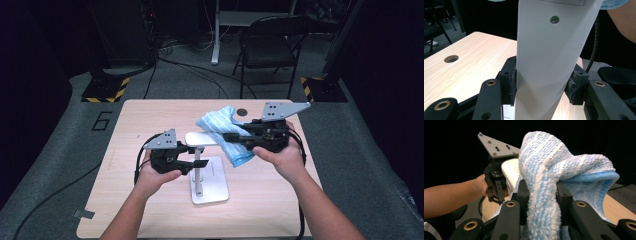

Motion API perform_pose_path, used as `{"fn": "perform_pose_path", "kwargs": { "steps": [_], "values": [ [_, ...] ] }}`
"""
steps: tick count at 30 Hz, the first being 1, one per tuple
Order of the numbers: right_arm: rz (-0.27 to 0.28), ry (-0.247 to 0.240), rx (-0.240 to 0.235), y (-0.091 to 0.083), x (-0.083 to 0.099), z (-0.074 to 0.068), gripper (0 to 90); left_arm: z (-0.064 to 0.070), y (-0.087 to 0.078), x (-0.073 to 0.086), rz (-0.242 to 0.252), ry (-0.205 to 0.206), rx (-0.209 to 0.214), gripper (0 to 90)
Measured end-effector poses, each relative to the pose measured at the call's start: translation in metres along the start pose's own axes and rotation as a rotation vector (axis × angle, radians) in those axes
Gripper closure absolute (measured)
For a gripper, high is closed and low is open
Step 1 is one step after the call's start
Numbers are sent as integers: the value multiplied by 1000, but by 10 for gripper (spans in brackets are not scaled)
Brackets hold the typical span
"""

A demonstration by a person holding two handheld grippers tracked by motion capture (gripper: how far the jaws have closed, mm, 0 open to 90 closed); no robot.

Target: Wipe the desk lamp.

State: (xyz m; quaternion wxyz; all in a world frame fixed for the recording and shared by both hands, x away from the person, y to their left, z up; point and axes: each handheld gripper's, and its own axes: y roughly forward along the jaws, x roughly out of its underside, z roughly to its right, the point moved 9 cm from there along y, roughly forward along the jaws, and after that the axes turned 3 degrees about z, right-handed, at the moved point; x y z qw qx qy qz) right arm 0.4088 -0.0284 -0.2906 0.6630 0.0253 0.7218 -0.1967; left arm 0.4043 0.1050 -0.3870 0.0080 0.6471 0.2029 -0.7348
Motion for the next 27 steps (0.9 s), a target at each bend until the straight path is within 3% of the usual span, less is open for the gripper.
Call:
{"fn": "perform_pose_path", "kwargs": {
  "steps": [9, 12, 14, 18, 27],
  "values": [
    [-23, -60, -61, 42, -21, -27, 704, -1, 0, 0, 19, 2, -4, 514],
    [-40, -80, -76, 45, -23, -28, 705, -1, -1, 0, 20, 5, -1, 514],
    [-37, -59, -99, 43, -21, -25, 706, 0, 0, 0, 16, 11, -5, 515],
    [-30, -30, -92, 25, -12, -12, 706, 0, -2, 1, 22, -2, 5, 515],
    [-31, 7, -28, -40, 19, 30, 707, 0, 0, 1, 17, 0, 10, 515]
  ]
}}
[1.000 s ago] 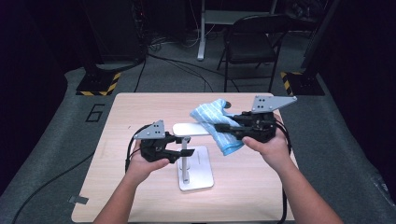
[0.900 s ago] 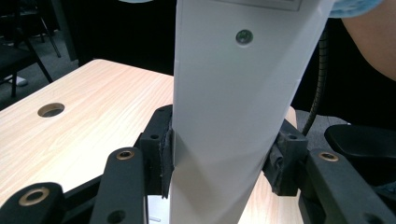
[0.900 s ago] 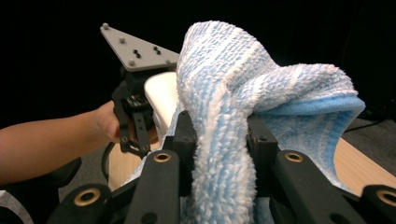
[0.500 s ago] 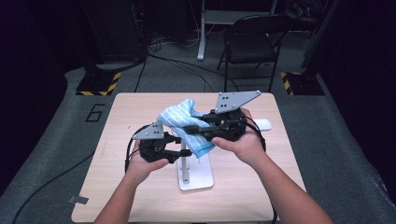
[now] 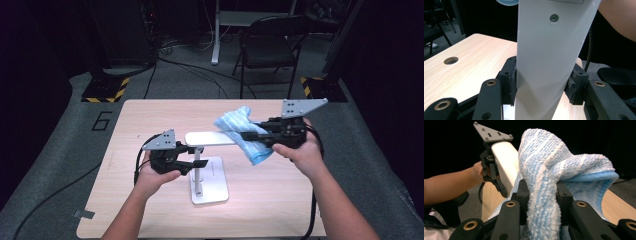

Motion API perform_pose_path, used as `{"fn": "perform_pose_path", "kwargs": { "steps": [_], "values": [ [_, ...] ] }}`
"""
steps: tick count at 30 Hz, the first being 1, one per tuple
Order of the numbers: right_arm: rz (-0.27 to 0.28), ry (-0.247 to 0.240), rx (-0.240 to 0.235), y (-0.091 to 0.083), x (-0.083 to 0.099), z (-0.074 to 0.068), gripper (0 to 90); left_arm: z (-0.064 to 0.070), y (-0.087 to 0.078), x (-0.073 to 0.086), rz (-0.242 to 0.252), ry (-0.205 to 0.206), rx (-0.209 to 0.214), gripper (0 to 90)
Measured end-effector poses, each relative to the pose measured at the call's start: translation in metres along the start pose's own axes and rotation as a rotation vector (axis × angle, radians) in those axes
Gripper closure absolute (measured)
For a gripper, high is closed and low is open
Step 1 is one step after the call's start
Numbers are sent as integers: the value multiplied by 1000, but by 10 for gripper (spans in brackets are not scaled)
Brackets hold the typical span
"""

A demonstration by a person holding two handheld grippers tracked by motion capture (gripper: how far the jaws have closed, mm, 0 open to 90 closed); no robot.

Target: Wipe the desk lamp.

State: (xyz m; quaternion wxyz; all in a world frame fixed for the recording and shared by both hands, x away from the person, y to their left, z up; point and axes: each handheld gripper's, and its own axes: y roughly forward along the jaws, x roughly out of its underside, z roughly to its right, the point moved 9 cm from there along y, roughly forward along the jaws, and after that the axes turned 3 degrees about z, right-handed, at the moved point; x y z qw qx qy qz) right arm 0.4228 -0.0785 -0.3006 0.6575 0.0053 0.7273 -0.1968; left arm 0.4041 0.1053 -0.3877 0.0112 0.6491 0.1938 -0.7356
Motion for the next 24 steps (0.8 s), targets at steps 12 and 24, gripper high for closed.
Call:
{"fn": "perform_pose_path", "kwargs": {
  "steps": [12, 24],
  "values": [
    [75, 104, 42, -52, 33, 41, 707, -1, 2, 0, 4, -4, 2, 514],
    [55, 13, 19, -7, 6, 8, 708, 0, -1, 1, 10, -15, -5, 512]
  ]
}}
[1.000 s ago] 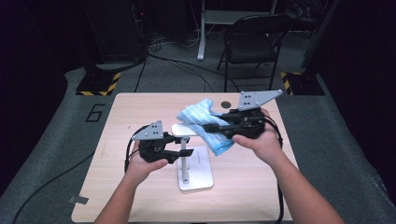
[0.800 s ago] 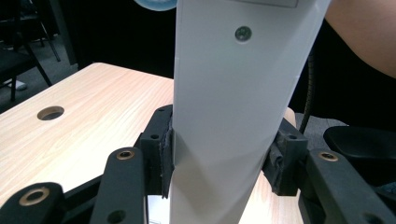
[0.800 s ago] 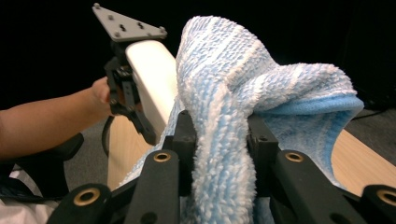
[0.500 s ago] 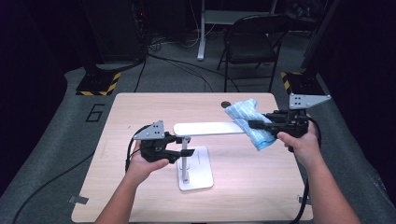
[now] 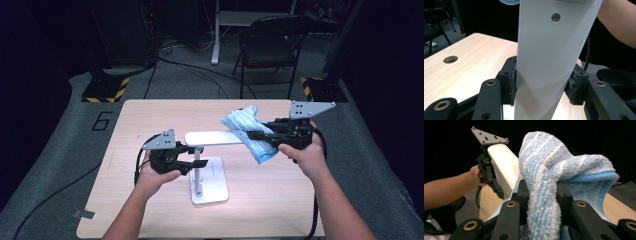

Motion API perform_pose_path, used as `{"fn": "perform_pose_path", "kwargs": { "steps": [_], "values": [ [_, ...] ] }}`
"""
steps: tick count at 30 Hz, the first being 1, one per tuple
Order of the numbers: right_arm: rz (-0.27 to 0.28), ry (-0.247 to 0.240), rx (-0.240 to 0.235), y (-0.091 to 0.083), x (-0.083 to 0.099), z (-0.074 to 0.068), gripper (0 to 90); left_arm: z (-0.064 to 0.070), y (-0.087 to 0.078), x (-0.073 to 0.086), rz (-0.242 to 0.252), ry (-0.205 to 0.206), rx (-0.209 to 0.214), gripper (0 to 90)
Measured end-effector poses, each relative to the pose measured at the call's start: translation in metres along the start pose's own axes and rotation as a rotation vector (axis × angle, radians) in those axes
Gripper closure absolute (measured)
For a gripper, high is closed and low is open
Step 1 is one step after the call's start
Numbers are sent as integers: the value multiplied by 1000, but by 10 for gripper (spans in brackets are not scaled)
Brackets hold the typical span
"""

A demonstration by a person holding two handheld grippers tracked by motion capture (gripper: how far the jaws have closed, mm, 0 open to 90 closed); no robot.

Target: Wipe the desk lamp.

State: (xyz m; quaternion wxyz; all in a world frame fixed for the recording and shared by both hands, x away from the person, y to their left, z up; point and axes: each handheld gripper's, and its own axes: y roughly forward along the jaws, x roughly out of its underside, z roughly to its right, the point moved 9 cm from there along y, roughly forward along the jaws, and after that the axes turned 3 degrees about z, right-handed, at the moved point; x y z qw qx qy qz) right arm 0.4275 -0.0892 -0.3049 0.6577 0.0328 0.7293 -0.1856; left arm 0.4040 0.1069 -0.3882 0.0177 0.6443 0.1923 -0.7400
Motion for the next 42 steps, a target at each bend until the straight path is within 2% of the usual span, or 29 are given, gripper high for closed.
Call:
{"fn": "perform_pose_path", "kwargs": {
  "steps": [6, 11, 16, 22, 29, 33, 36, 42],
  "values": [
    [14, 24, -23, -7, 6, 7, 708, 0, 1, 0, -3, 12, -16, 514],
    [15, 59, 30, -33, 17, 26, 708, 0, 1, 0, 0, 10, -12, 513],
    [48, 106, 100, -63, 31, 50, 708, 1, 1, 1, 7, 5, -8, 513],
    [81, 146, 116, -80, 39, 59, 708, 0, 0, 1, 9, 5, -6, 513],
    [100, 158, 100, -81, 41, 61, 708, 0, 0, 1, 13, 4, -5, 513],
    [122, 183, 96, -76, 40, 59, 711, 0, 0, 1, 16, 1, -2, 512],
    [109, 170, 83, -66, 36, 51, 711, 0, 2, 1, 3, 7, -8, 512],
    [76, 125, 35, -34, 21, 26, 713, 0, 2, 1, 4, 5, -7, 512]
  ]
}}
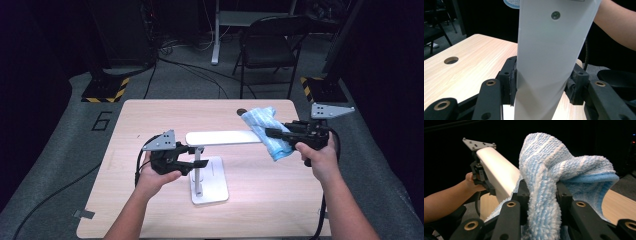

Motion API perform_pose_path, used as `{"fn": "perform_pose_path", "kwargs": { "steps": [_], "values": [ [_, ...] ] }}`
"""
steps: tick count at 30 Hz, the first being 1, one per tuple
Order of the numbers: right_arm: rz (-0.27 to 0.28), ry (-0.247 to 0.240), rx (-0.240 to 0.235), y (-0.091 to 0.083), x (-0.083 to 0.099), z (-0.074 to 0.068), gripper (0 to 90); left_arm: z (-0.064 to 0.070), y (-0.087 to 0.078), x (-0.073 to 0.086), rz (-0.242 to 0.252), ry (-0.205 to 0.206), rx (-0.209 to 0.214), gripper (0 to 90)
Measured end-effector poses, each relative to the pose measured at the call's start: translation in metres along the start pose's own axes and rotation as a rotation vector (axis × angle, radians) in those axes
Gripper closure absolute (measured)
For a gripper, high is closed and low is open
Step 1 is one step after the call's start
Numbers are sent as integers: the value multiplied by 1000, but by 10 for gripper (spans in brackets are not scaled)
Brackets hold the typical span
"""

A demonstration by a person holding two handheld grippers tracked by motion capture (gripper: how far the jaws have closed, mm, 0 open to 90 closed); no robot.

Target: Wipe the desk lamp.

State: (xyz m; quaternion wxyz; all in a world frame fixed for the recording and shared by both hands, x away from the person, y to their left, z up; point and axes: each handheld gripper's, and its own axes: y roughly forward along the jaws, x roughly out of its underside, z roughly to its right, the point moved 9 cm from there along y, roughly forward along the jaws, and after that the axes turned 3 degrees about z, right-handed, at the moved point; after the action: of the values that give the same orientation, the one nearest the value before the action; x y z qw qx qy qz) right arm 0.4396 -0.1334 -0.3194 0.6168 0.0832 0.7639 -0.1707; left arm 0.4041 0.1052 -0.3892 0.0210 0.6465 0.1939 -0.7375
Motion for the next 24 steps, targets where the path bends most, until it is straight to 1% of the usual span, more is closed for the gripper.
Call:
{"fn": "perform_pose_path", "kwargs": {
  "steps": [3, 5, 7, 8, 10, 13, 15, 18, 20, 21, 22, 23, 24],
  "values": [
    [-7, -23, -22, 14, -4, -16, 713, 0, 0, 0, 2, -2, -2, 511],
    [-12, -47, -32, 23, -7, -27, 712, 0, 0, 0, 3, -3, -1, 512],
    [-12, -68, -47, 29, -8, -39, 712, 0, -1, 0, 9, -5, 0, 511],
    [-3, -74, -50, 32, -8, -44, 711, 0, -1, 0, 9, -4, 0, 511],
    [-7, -86, -75, 38, -7, -56, 713, 0, -1, 1, 10, -4, -1, 511],
    [-16, -107, -105, 45, -5, -70, 713, 0, -1, 0, 11, -4, -3, 511],
    [-37, -126, -131, 52, -1, -81, 713, 0, -1, 1, 12, -6, -4, 511],
    [-45, -139, -142, 57, 2, -89, 714, 0, -2, 1, 18, -6, -5, 511],
    [-38, -142, -140, 58, 4, -92, 714, 1, -2, 1, 22, -2, -6, 511],
    [-35, -137, -138, 58, 4, -92, 714, 1, -3, 2, 26, 6, -6, 510],
    [-34, -142, -147, 57, 6, -93, 714, 1, -3, 2, 26, 17, -6, 510],
    [-33, -133, -147, 57, 7, -94, 714, 2, -3, 3, 29, 23, -8, 510],
    [-33, -134, -148, 57, 9, -93, 714, 1, -3, 5, 14, 27, -13, 508]
  ]
}}
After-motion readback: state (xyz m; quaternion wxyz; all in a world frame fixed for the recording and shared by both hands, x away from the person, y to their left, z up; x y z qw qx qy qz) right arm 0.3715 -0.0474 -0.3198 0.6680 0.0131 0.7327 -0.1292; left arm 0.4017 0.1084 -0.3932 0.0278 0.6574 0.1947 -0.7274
